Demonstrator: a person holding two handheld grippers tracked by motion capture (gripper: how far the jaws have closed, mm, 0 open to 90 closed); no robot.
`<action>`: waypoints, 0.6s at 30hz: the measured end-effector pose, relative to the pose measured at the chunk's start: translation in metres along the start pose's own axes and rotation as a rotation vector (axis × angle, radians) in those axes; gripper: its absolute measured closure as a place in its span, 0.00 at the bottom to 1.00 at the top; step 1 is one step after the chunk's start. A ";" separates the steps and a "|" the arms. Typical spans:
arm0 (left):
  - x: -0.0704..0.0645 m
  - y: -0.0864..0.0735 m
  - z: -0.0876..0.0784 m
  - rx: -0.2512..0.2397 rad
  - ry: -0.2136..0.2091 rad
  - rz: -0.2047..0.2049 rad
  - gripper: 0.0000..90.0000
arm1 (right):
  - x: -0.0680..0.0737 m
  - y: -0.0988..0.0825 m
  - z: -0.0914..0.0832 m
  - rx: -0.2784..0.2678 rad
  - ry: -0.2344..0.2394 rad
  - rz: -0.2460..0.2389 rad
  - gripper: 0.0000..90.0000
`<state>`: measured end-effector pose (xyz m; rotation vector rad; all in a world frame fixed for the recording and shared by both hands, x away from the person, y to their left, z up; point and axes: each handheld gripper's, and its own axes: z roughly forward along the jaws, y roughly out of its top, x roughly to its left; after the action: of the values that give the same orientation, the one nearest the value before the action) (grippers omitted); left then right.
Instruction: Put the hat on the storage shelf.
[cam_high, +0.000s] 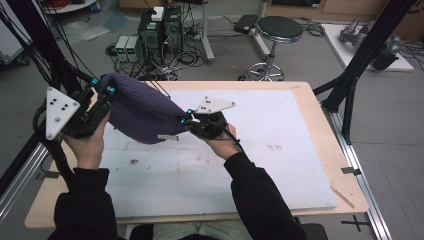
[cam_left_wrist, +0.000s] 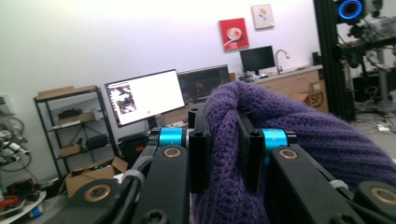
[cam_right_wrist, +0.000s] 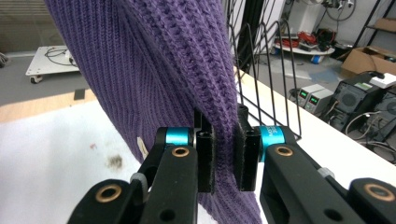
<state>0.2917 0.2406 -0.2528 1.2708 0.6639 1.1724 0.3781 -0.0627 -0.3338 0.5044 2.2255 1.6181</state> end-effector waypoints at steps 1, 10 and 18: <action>0.003 0.001 0.000 0.001 0.008 0.000 0.87 | 0.002 0.007 0.007 0.008 0.002 -0.005 0.91; 0.034 0.010 0.009 -0.002 0.071 -0.018 0.87 | 0.010 0.031 0.032 0.008 0.011 -0.009 0.91; 0.058 0.027 0.023 0.008 0.104 -0.029 0.87 | 0.014 0.060 0.050 -0.005 0.002 -0.035 0.91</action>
<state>0.3236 0.2823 -0.2093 1.2087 0.7620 1.2194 0.3943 0.0031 -0.2922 0.4598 2.2189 1.6071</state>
